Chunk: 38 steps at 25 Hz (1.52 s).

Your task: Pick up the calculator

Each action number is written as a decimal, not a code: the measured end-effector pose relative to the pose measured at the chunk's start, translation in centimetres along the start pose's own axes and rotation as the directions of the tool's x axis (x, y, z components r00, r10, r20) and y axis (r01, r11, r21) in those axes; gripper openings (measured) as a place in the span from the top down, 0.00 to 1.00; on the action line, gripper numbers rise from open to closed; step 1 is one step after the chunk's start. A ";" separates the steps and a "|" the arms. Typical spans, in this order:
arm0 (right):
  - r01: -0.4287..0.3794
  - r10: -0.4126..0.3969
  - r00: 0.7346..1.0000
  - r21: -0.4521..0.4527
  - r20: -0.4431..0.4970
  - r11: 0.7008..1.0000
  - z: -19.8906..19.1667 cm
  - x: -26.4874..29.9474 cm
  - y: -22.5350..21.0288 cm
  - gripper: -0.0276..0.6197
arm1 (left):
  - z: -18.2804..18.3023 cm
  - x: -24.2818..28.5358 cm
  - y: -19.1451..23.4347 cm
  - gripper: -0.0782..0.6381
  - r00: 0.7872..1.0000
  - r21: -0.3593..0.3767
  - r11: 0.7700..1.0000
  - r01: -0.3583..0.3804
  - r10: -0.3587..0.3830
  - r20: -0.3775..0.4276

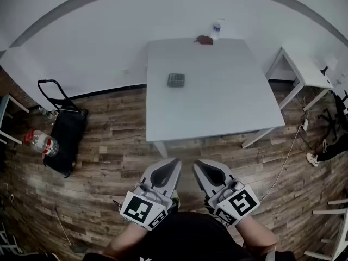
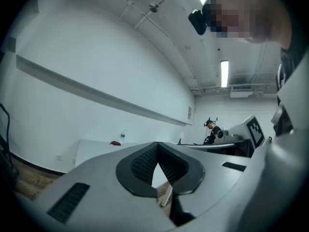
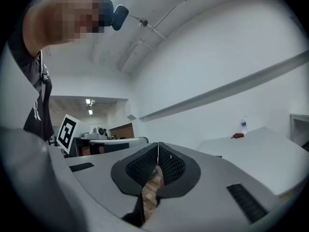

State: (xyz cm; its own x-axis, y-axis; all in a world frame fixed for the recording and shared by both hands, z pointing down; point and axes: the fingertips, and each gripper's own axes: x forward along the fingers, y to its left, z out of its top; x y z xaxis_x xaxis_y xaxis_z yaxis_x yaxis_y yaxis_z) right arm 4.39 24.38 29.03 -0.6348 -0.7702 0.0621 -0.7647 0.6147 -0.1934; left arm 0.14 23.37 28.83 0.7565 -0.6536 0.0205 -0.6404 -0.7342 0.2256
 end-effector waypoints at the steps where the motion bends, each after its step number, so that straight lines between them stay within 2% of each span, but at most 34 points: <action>1: 0.004 -0.004 1.000 -0.008 0.000 1.000 0.1 1.2 -0.3 0.94 | 0.2 0.4 1.2 0.88 1.000 0.001 1.000 0.001 -0.001 -0.003; 10: 0.048 -0.050 0.999 -0.065 -0.023 0.997 0.0 10.0 -3.1 0.93 | 1.5 3.4 9.9 0.88 1.000 0.015 1.000 0.024 -0.024 -0.019; 21: 0.088 -0.112 0.988 -0.205 -0.110 0.975 -2.1 16.5 -9.1 0.93 | 0.8 7.9 15.3 0.88 0.999 -0.034 0.999 0.015 -0.016 -0.041; 27: 0.044 -0.109 0.976 -0.321 -0.187 0.946 -4.7 21.8 -15.2 0.93 | 0.2 12.4 18.9 0.88 0.998 -0.040 0.999 -0.029 0.027 -0.055; 33: -0.035 -0.079 0.955 -0.374 -0.286 0.927 -8.8 27.4 -21.3 0.87 | -0.7 16.4 23.1 0.88 0.992 -0.050 0.993 -0.104 0.100 -0.079; 36: -0.062 -0.106 0.929 -0.433 -0.354 0.899 -12.1 30.0 -25.4 0.84 | -1.2 17.9 24.7 0.88 0.986 -0.058 0.988 -0.142 0.136 -0.099; 38: -0.086 -0.135 0.910 -0.498 -0.391 0.863 -14.5 31.7 -27.9 0.82 | -1.7 18.6 25.9 0.88 0.981 -0.069 0.983 -0.168 0.160 -0.113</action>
State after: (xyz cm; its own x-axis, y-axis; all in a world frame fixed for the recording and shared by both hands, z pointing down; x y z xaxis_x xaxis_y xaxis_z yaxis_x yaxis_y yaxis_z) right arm 4.04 -14.74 50.60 -0.5182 -0.7175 0.4656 -0.6607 0.6815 0.3148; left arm -2.08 -7.49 36.72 0.6546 -0.7375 0.1660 -0.7477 -0.5993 0.2859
